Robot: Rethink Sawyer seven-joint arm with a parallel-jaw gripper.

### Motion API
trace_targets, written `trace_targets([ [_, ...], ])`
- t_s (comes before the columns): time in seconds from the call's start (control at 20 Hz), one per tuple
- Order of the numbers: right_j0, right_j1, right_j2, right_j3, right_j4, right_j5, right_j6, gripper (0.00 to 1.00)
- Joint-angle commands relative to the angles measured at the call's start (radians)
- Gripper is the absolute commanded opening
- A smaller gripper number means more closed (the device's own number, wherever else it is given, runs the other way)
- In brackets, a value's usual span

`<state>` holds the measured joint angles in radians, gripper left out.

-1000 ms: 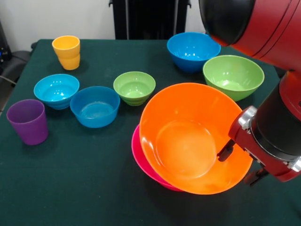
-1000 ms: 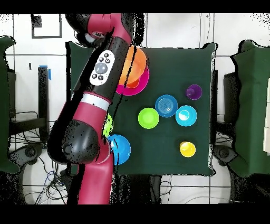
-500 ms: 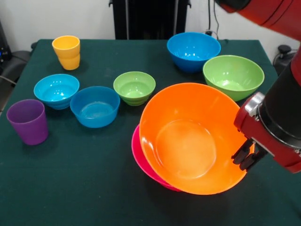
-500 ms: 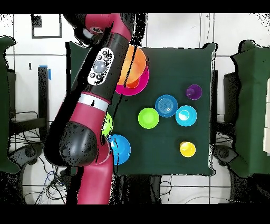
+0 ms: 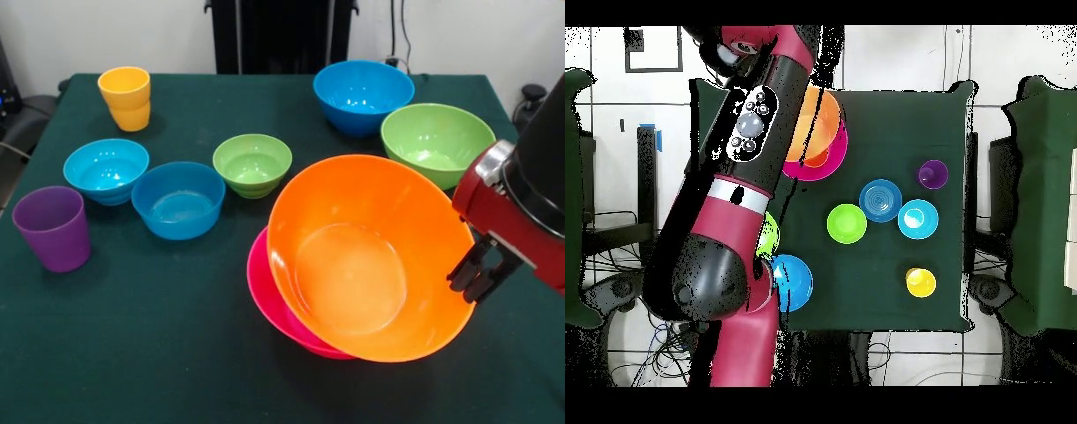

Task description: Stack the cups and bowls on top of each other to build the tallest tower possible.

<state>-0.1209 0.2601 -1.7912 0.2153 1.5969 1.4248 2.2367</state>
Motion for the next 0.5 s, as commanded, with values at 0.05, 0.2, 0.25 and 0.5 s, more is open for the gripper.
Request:
trace_targets([
  [0.05, 0.08, -0.02, 0.14, 0.064, -0.113, 0.11, 0.141, 0.0],
  [0.2, 0.186, -0.043, 0.263, 0.201, -0.151, 0.098, 0.156, 0.0],
  [0.25, 0.205, -0.049, 0.288, 0.226, -0.153, 0.092, 0.162, 0.0],
  [0.5, 0.234, -0.062, 0.358, 0.244, -0.157, 0.09, 0.188, 0.0],
])
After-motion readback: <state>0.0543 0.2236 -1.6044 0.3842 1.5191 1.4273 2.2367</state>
